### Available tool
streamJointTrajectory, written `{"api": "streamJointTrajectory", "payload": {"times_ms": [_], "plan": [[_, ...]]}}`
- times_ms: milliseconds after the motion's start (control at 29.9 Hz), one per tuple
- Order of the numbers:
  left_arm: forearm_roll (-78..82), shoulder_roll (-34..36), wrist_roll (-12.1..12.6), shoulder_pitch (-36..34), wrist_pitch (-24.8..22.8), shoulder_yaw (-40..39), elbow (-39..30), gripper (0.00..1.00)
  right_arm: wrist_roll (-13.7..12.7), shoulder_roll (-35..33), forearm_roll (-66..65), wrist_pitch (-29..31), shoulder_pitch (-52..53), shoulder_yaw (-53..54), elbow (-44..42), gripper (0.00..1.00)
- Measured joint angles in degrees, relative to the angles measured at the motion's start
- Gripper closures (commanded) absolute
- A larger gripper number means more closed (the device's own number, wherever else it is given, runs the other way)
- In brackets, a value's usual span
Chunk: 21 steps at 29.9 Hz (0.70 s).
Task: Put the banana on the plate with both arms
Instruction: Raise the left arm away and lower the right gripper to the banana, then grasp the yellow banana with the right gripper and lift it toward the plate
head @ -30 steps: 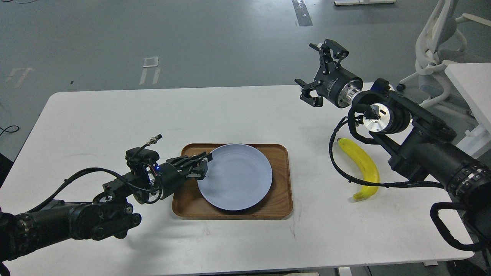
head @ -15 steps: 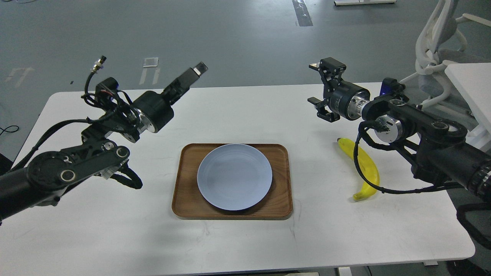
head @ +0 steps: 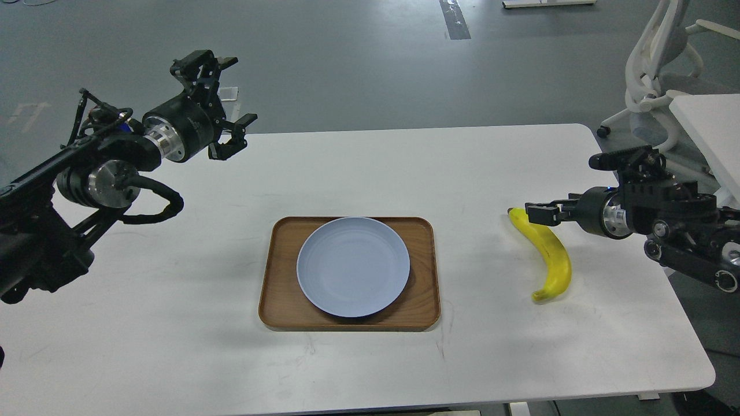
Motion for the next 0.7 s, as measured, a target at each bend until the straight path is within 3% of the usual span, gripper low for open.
{"api": "streamJointTrajectory", "payload": {"times_ms": [201,267,368,401,502,568,702], "plan": [[0.2,0.0,-3.1,1.7,-0.4,-0.5,0.4,0.02,0.1,0.7,-0.6,-0.1,-1.0,-2.1,0.1,0.11],[0.4,0.2,-3.3,1.9,-0.4,-0.5,0.4,0.02,0.1,1.0,-0.6,-0.1,-1.7,-2.7,0.5,0.21],[0.7,0.4,-3.3,1.9,-0.5,-0.5,0.6,0.02,0.2,1.1,-0.5,-0.1,-2.8,-3.7,1.9,0.56],[0.7,0.5,-3.4,1.9,-0.5,-0.5,0.7,0.02,0.3,1.1,-0.5,-0.1,-3.1,-4.1,2.4,0.74],[0.8,0.5,-3.4,1.9,-0.5,-0.5,1.0,0.02,1.3,0.8,-0.5,-0.2,-3.2,-5.1,3.6,0.95],[0.9,0.5,-3.6,2.0,-0.5,-0.5,1.1,0.02,2.4,0.9,-0.5,-0.1,-3.3,-5.6,4.2,1.0],[0.9,0.3,-4.8,2.0,-0.5,-0.1,1.4,0.02,3.7,1.0,-0.5,-0.4,-2.1,-5.6,4.5,1.0]]}}
